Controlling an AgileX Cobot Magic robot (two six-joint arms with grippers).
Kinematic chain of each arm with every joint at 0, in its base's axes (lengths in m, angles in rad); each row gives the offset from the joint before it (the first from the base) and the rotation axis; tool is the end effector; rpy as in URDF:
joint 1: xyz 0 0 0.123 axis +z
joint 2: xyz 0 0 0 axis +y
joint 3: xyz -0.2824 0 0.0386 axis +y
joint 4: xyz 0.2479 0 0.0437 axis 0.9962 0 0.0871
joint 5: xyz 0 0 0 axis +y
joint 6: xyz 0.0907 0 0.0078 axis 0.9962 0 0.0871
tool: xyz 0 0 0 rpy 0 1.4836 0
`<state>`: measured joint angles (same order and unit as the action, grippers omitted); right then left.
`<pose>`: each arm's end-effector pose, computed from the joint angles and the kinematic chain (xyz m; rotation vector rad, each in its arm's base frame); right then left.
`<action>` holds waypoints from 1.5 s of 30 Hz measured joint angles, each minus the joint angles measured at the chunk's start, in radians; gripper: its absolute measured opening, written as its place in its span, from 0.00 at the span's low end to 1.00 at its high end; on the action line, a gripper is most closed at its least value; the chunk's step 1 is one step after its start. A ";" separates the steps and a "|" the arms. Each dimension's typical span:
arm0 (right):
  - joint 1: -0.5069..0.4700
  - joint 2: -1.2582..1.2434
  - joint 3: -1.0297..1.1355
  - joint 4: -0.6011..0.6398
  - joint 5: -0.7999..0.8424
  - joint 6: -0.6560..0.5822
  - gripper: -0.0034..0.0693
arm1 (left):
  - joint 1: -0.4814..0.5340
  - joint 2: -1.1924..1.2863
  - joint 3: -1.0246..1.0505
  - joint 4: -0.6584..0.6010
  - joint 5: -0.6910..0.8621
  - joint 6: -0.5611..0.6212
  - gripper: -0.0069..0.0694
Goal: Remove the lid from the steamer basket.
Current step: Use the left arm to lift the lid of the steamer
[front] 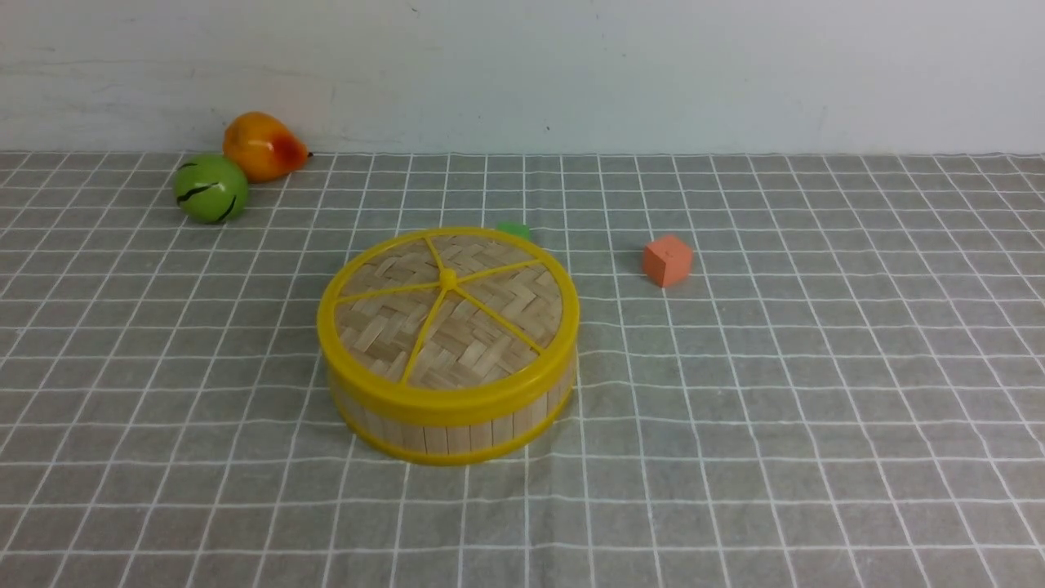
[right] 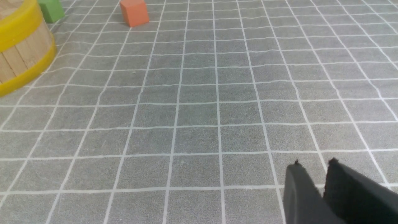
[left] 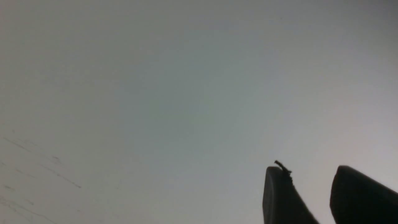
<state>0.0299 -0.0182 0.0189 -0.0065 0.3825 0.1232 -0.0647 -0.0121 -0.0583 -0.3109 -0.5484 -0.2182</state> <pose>0.0519 0.0013 0.1733 0.0832 1.8661 0.0994 0.0320 0.0124 0.2759 -0.3340 0.8409 -0.4419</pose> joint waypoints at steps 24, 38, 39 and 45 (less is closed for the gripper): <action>0.000 0.000 0.000 0.000 0.000 0.000 0.24 | 0.000 0.423 -0.644 0.200 0.797 -0.002 0.07; 0.000 0.000 0.000 -0.001 0.000 0.000 0.25 | -0.057 1.169 -1.172 -0.067 1.289 0.218 0.07; 0.000 0.000 0.000 -0.001 0.000 0.000 0.25 | -0.098 1.260 -1.263 -0.107 1.331 0.271 0.07; 0.000 0.000 0.000 -0.001 0.000 0.000 0.26 | -0.235 1.561 -1.585 0.003 1.542 0.246 0.07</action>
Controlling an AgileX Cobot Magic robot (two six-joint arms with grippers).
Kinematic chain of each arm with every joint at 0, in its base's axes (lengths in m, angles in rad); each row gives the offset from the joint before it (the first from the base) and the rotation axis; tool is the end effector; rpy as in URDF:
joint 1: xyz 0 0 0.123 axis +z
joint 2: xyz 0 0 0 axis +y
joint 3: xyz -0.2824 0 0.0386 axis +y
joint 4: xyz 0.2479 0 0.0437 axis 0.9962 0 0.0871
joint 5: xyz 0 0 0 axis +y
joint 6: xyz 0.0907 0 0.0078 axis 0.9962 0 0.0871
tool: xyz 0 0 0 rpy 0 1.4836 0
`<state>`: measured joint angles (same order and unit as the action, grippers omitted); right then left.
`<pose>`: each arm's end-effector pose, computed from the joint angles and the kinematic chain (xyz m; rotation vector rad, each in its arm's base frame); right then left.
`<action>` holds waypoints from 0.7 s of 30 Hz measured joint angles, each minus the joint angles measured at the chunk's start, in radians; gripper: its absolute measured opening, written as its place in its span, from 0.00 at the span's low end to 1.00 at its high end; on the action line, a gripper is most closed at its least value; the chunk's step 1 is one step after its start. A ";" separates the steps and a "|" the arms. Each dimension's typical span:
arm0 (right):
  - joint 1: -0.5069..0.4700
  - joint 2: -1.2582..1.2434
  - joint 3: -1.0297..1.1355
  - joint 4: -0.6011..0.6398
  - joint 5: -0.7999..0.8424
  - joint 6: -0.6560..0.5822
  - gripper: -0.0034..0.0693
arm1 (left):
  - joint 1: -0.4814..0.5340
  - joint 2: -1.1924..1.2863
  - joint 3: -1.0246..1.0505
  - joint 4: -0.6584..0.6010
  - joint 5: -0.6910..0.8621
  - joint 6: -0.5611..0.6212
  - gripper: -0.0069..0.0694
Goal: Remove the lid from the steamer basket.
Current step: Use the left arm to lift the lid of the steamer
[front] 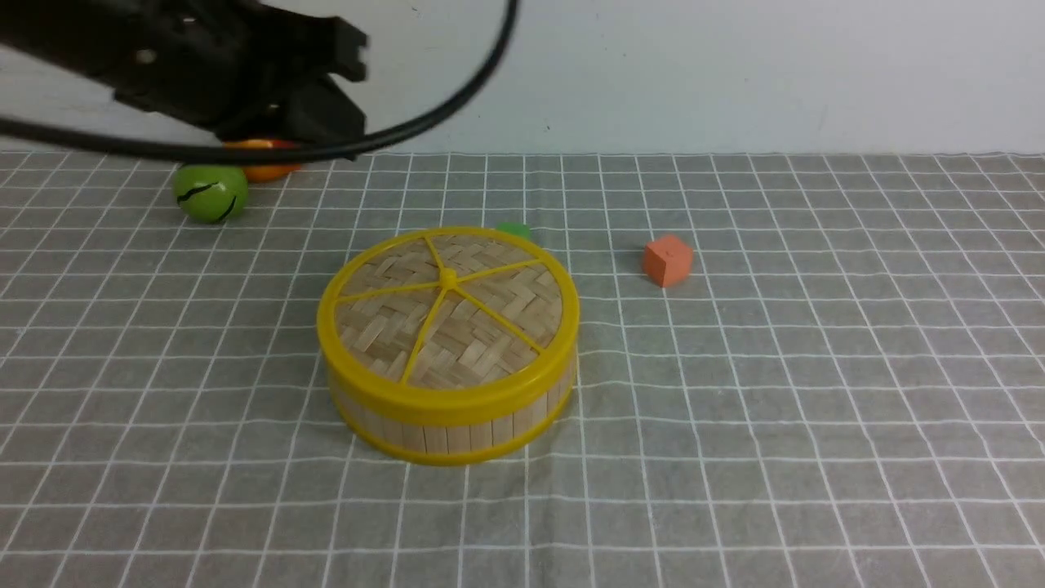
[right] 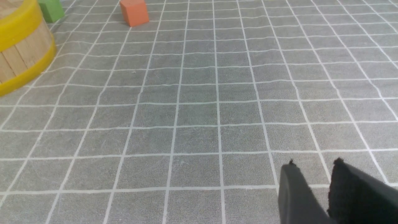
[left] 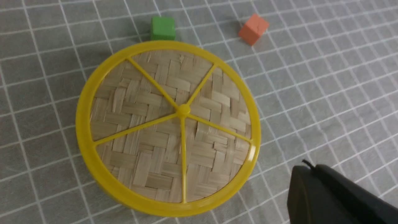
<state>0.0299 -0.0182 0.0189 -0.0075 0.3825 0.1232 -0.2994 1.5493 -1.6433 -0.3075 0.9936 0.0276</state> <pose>0.0519 0.0013 0.1733 0.0825 1.8661 0.0984 0.3153 -0.1215 0.4103 0.3113 2.3679 -0.5157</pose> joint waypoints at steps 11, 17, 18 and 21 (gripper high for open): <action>0.000 0.000 0.000 0.001 0.000 0.000 0.27 | -0.182 0.399 -0.375 0.370 0.222 -0.189 0.08; 0.000 0.000 0.000 0.001 0.000 0.000 0.28 | -0.191 0.485 -0.382 0.387 0.197 -0.185 0.28; 0.000 0.000 0.000 0.001 0.000 0.000 0.28 | -0.191 0.497 -0.382 0.388 0.179 -0.185 0.35; 0.000 0.000 0.000 0.001 0.000 0.000 0.29 | -0.191 0.520 -0.383 0.389 0.136 -0.185 0.51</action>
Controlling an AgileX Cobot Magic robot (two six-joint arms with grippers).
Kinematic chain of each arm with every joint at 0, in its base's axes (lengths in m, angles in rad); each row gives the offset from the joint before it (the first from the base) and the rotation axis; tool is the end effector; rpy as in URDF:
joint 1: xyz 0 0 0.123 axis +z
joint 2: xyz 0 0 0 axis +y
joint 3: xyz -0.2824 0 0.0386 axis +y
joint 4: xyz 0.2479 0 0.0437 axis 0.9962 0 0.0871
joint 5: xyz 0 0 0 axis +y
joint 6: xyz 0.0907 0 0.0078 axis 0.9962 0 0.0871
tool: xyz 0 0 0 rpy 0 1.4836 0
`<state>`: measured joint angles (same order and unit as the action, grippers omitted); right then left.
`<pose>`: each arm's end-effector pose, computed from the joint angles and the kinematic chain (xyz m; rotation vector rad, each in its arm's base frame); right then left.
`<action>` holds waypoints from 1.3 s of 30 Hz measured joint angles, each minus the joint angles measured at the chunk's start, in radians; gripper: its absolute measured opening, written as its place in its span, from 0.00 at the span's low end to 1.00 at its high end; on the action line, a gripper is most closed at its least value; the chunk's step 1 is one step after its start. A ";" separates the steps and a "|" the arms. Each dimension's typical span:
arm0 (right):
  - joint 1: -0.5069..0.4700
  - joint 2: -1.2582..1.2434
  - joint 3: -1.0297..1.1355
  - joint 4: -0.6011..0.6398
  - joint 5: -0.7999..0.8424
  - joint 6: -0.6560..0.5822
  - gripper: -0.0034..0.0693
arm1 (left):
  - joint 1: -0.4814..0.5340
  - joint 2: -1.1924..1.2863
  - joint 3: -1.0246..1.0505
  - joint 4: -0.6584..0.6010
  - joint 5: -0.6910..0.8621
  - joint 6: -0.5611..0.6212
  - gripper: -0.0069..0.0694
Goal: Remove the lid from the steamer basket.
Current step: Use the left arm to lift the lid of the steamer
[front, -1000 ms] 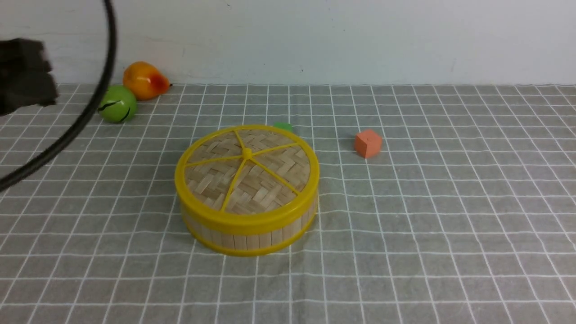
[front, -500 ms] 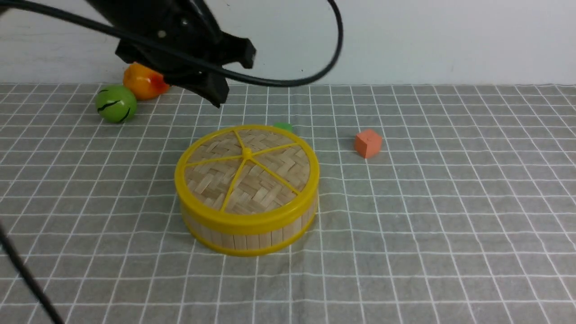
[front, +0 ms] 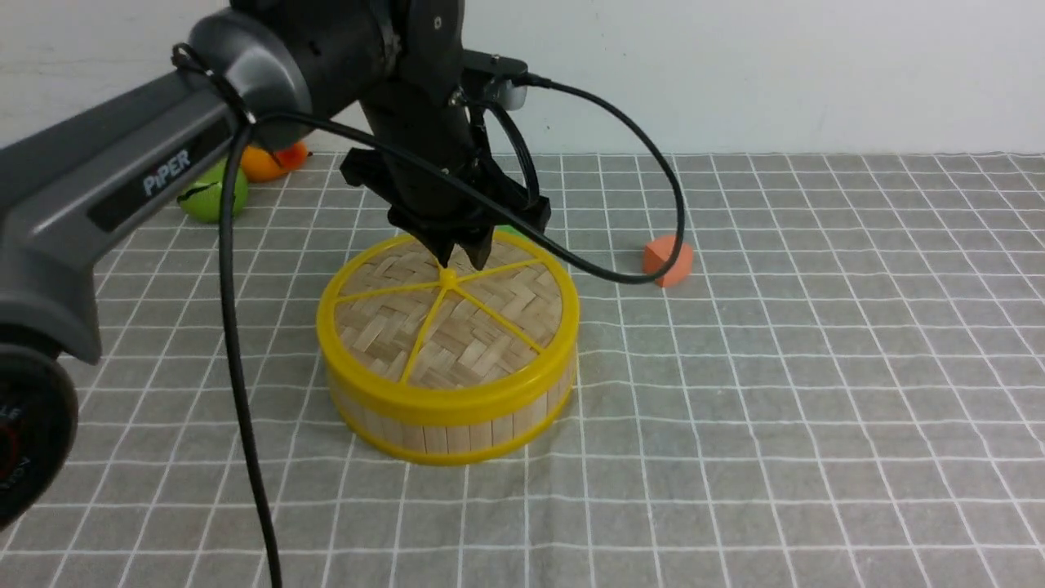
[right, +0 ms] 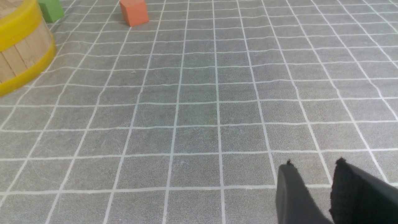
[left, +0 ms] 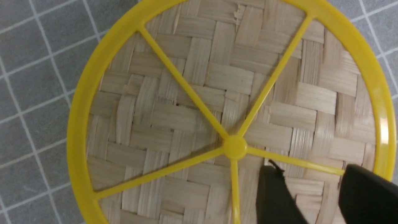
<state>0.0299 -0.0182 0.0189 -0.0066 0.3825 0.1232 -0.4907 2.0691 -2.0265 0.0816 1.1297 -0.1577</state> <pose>0.0519 0.0013 0.1733 0.0831 1.8661 0.0993 0.4096 -0.2112 0.3054 0.4615 2.6133 -0.1057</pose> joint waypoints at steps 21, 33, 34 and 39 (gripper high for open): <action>0.000 0.000 0.000 -0.001 0.000 0.000 0.31 | 0.004 0.096 -0.008 0.132 -0.099 -0.199 0.41; 0.000 0.000 0.000 0.000 0.000 0.000 0.33 | 0.028 0.096 -0.008 0.114 -0.049 -0.202 0.41; 0.000 0.000 0.000 0.000 0.000 0.000 0.34 | 0.030 0.096 -0.008 0.114 -0.047 -0.202 0.41; 0.000 0.000 0.000 0.000 0.000 0.000 0.35 | 0.030 0.096 -0.008 0.115 -0.046 -0.202 0.39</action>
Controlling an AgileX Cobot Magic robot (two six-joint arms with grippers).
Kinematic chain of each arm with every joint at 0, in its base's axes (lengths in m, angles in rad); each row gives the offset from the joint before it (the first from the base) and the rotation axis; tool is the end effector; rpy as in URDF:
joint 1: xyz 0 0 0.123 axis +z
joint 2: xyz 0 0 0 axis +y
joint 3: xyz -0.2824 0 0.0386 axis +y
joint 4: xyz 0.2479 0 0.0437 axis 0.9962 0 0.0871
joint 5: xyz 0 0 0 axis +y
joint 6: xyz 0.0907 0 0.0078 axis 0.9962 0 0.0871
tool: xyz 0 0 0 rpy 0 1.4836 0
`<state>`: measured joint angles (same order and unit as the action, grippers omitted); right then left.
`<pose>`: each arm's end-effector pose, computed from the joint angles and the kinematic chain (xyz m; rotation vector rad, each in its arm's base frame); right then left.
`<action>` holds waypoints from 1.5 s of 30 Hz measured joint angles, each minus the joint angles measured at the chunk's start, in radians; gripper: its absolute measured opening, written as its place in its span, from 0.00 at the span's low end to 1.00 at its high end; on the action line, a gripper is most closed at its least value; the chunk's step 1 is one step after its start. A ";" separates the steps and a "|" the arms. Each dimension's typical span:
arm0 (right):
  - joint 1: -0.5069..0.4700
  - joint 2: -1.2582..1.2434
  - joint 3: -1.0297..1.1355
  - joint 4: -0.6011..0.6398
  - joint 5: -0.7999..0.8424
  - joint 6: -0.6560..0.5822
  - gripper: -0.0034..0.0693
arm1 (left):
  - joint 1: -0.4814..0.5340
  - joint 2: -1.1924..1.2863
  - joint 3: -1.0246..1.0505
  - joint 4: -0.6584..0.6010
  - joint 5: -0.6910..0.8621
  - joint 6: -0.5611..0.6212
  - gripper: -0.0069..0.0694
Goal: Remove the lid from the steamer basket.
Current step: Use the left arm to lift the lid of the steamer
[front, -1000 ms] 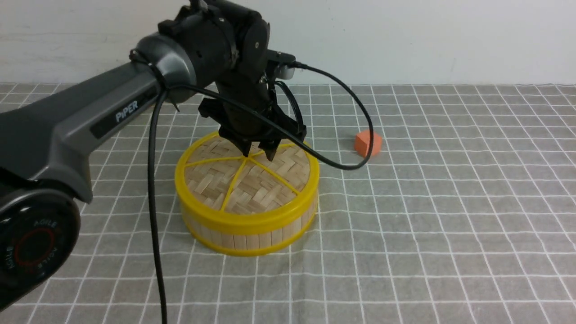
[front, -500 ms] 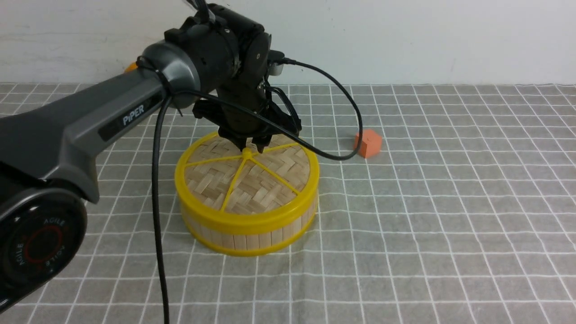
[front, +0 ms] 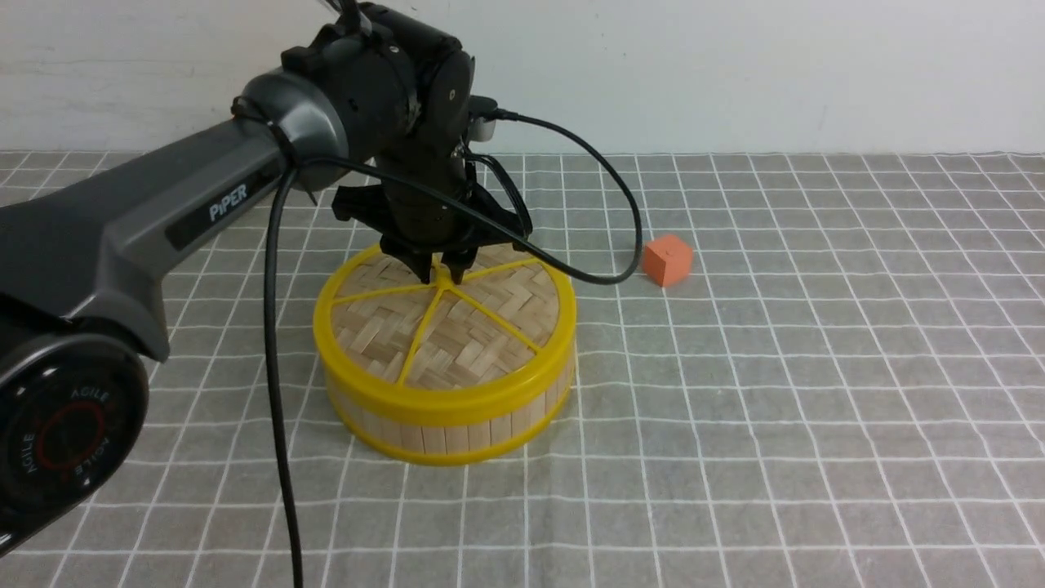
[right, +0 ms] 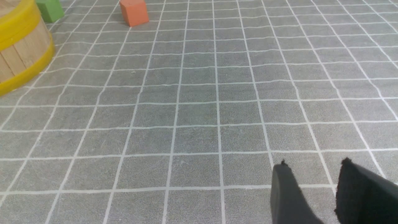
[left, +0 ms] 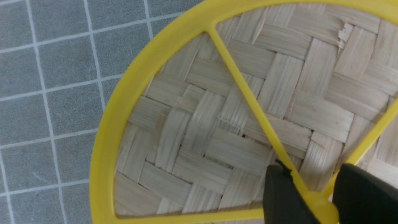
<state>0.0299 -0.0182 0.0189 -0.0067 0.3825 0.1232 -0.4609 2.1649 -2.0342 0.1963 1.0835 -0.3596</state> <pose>0.0519 0.0013 0.1733 0.0830 1.8661 0.0992 0.4374 -0.1997 0.2657 0.2049 2.6519 -0.0018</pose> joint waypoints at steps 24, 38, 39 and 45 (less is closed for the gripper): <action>0.000 0.000 0.000 0.000 0.000 0.000 0.35 | 0.027 0.000 -0.002 0.040 0.058 0.041 0.23; 0.000 0.000 0.000 0.000 0.000 0.000 0.35 | 0.031 -0.001 -0.009 0.017 0.115 0.029 0.53; 0.000 0.000 0.000 0.000 0.000 0.000 0.35 | 0.031 -0.001 -0.009 0.017 0.114 0.027 0.53; 0.000 0.000 0.000 0.000 0.000 0.000 0.35 | 0.031 -0.001 -0.009 0.010 0.103 0.026 0.42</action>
<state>0.0299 -0.0182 0.0189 -0.0067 0.3825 0.1232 -0.4300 2.1640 -2.0431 0.2061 1.1862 -0.3336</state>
